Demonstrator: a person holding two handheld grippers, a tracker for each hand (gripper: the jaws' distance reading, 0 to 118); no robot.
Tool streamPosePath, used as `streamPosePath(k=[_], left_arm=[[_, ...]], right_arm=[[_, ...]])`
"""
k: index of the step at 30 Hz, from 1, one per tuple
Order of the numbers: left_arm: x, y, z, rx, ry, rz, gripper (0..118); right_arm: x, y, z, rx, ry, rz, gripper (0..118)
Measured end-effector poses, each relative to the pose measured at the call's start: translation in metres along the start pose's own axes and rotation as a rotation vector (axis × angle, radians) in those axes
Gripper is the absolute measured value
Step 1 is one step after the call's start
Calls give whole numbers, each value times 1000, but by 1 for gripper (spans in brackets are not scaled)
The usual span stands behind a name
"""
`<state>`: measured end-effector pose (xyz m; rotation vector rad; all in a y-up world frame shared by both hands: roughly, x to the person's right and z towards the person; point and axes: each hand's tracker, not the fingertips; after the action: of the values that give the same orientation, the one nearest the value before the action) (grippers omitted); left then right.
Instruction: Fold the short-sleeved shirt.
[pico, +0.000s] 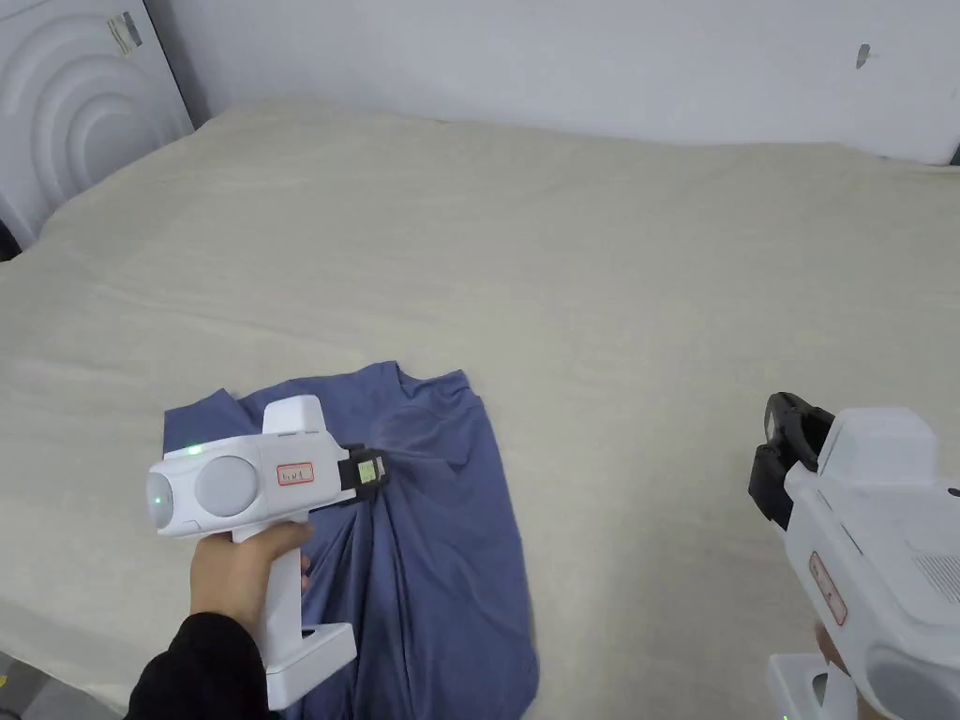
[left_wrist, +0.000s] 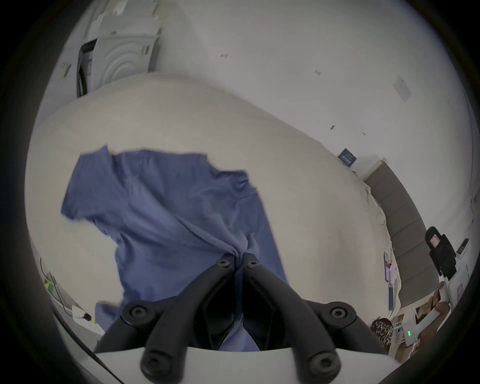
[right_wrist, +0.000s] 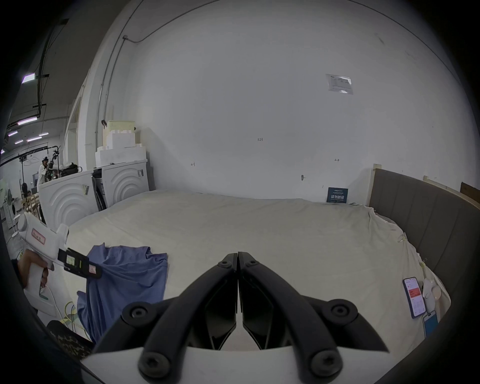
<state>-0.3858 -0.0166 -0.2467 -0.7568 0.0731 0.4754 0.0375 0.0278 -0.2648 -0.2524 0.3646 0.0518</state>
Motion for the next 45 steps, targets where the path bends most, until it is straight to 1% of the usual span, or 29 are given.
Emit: streamPosePath(k=[5, 8, 10, 16, 20, 22, 27, 32, 36, 39, 45], left_arm=[[35, 36, 19, 109, -87, -22, 0], [70, 63, 34, 170, -136, -79, 0], [99, 79, 43, 202, -159, -145, 0], [174, 109, 48, 242, -263, -244, 0], [221, 115, 42, 246, -338, -312, 0], [247, 115, 36, 238, -373, -367, 0], [305, 104, 17, 212, -451, -464, 0], [356, 74, -6, 141, -555, -556, 0], [382, 38, -27, 58, -588, -627, 0], [390, 10, -43, -7, -610, -657, 0], [381, -43, -91, -165, -524, -746, 0]], right_arm=[[18, 5, 13, 29, -31, -10, 0], [31, 8, 23, 47, -56, -19, 0], [40, 11, 30, 63, -78, -25, 0], [67, 14, 53, 94, -140, -38, 0], [85, 15, 68, 109, -189, -37, 0], [93, 17, 77, 119, -221, -36, 0], [112, 21, 99, 134, -292, -42, 0], [129, 21, 116, 134, -361, -41, 0], [141, 17, 124, 124, -398, -48, 0], [148, 13, 128, 115, -415, -51, 0], [151, 5, 131, 96, -429, -63, 0]])
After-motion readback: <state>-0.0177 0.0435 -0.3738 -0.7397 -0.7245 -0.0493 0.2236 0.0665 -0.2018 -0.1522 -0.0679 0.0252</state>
